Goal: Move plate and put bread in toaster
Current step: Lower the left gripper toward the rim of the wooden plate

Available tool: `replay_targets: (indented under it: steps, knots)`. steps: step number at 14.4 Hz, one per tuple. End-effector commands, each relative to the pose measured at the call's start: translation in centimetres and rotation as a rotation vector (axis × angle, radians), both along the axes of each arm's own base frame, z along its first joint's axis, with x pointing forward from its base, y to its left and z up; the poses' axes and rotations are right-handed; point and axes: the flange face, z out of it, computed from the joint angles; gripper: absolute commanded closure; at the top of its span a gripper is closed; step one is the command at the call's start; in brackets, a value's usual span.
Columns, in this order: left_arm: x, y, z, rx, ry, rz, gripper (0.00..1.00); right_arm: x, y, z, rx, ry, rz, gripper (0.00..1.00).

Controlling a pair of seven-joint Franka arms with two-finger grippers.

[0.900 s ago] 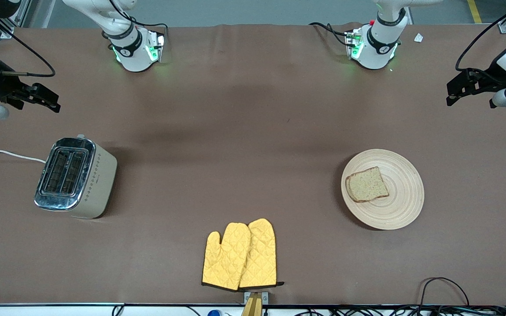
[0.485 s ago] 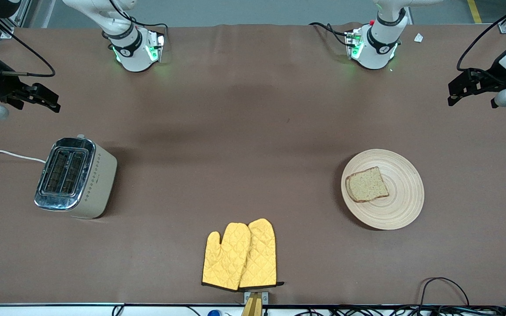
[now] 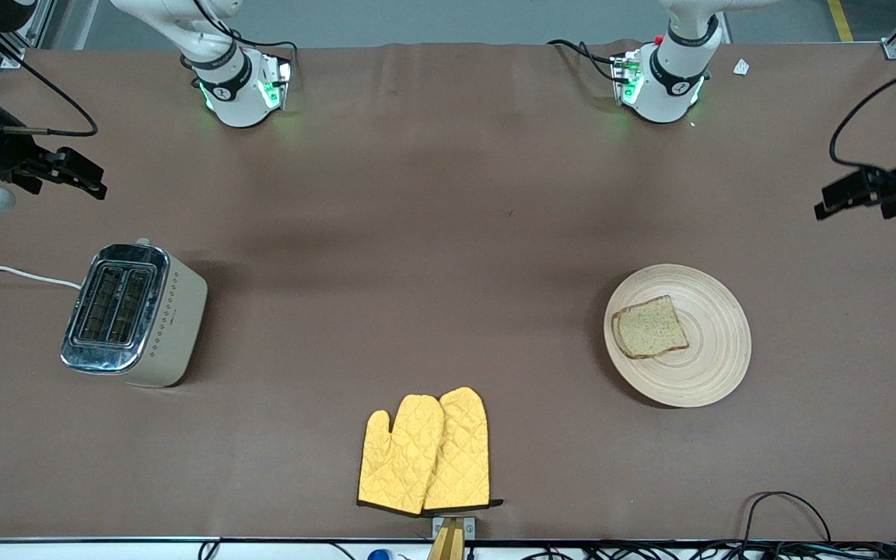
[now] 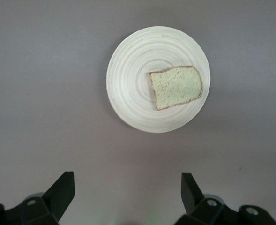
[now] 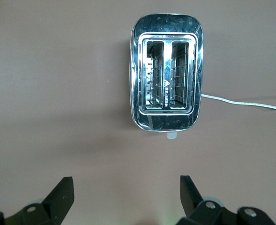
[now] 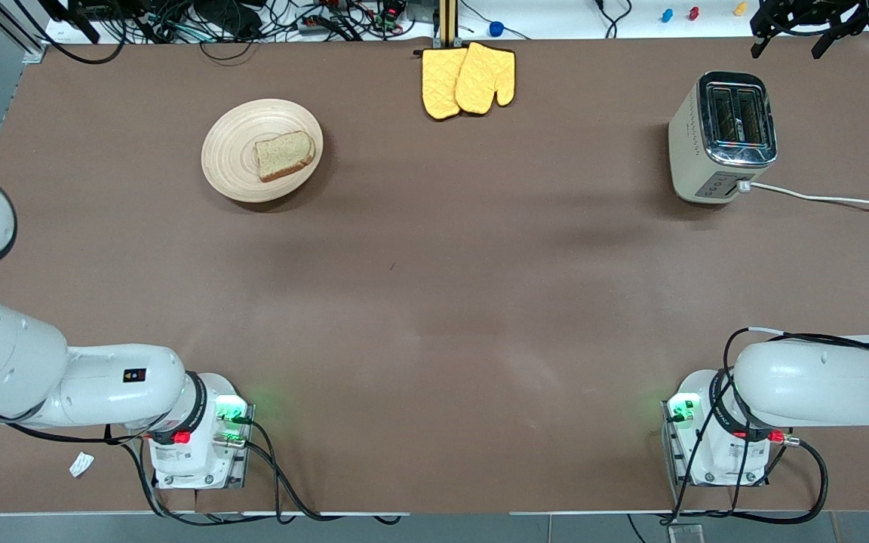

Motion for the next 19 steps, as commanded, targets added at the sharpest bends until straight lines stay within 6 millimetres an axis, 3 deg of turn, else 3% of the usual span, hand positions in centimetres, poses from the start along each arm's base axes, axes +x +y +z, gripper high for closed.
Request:
replay_targets:
  steps: [1,5,8,10,14,19]
  knots:
    - [3.4,2.5,-3.3,-0.080,-0.031,0.066,0.00,-0.6,0.1,0.3,0.007,-0.008,-0.006,0.00]
    - [6.5,4.1,-9.6,-0.148,-0.021,0.126,0.00,-0.6,0.1,0.2,0.005,-0.006,-0.006,0.00]
    - [7.6,8.3,-15.2,-0.281,0.006,0.193,0.00,-0.6,0.1,0.2,0.007,-0.006,-0.006,0.00]
    - [7.9,11.2,-19.0,-0.417,-0.011,0.191,0.00,-0.6,0.1,0.2,0.005,-0.006,-0.006,0.00]
    - [8.2,14.4,-24.9,-0.474,-0.028,0.163,0.00,-0.6,0.1,0.3,0.007,-0.007,-0.004,0.00]
    - [8.0,15.6,-32.2,-0.601,-0.037,0.126,0.00,-0.6,0.1,0.2,0.007,-0.006,-0.004,0.00]
